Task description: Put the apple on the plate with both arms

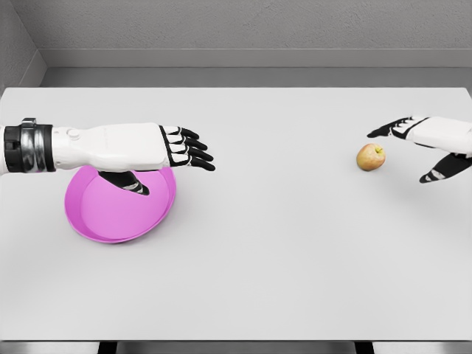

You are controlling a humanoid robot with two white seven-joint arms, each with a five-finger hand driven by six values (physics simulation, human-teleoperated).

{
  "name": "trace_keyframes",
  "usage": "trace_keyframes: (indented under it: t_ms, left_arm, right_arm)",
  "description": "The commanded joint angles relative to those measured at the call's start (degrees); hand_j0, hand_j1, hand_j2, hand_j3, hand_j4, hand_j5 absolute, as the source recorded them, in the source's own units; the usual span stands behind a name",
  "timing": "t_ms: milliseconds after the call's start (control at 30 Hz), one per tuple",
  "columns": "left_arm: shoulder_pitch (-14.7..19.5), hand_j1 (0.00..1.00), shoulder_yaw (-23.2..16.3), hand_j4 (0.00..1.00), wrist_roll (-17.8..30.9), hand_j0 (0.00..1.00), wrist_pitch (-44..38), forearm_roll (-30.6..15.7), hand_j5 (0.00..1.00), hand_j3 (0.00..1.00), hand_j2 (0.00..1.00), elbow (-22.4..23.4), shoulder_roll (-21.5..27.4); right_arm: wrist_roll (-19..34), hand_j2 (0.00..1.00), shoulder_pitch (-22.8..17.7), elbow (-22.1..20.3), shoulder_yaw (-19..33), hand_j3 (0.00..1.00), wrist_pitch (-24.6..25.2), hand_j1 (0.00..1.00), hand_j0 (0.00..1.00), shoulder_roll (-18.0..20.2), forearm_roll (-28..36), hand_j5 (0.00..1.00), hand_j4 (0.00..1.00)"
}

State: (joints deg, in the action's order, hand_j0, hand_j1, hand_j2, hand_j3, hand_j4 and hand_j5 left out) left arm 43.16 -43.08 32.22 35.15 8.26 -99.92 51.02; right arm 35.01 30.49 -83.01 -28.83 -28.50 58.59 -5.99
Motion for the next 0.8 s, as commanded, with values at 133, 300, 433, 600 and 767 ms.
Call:
trace_keyframes:
  t_ms: [133, 300, 433, 600, 767]
  left_arm:
    - [0.00, 1.00, 0.01, 1.00, -0.05, 1.00, -0.15, -0.44, 1.00, 1.00, 1.00, -0.10, 0.04]
    - [0.00, 1.00, 0.10, 1.00, -0.05, 1.00, -0.15, -0.52, 1.00, 1.00, 1.00, -0.10, 0.04]
    - [0.00, 1.00, 0.01, 1.00, -0.05, 1.00, -0.15, -0.52, 1.00, 1.00, 1.00, -0.19, 0.04]
    - [0.00, 1.00, 0.01, 1.00, -0.05, 1.00, -0.15, -0.52, 1.00, 1.00, 1.00, -0.36, 0.04]
    - [0.00, 1.00, 0.01, 1.00, -0.05, 1.00, -0.15, -0.52, 1.00, 1.00, 1.00, -0.45, 0.04]
  right_arm:
    - [-0.01, 1.00, 2.11, 3.29, -3.78, 1.00, 1.96, 1.00, 1.00, -4.80, -2.44, 1.00, 1.00]
    - [-0.01, 1.00, 3.96, 8.13, -3.86, 1.00, 2.49, 1.00, 1.00, -8.93, -4.29, 1.00, 1.00]
    - [-0.01, 1.00, 4.84, 10.94, -5.36, 1.00, 2.40, 1.00, 1.00, -9.98, -6.13, 1.00, 1.00]
    - [-0.01, 1.00, 5.72, 13.22, -5.27, 1.00, 2.40, 1.00, 1.00, -11.48, -6.40, 1.00, 1.00]
    - [-0.01, 1.00, 6.77, 15.86, -5.36, 1.00, 2.31, 1.00, 1.00, -12.88, -6.84, 1.00, 1.00]
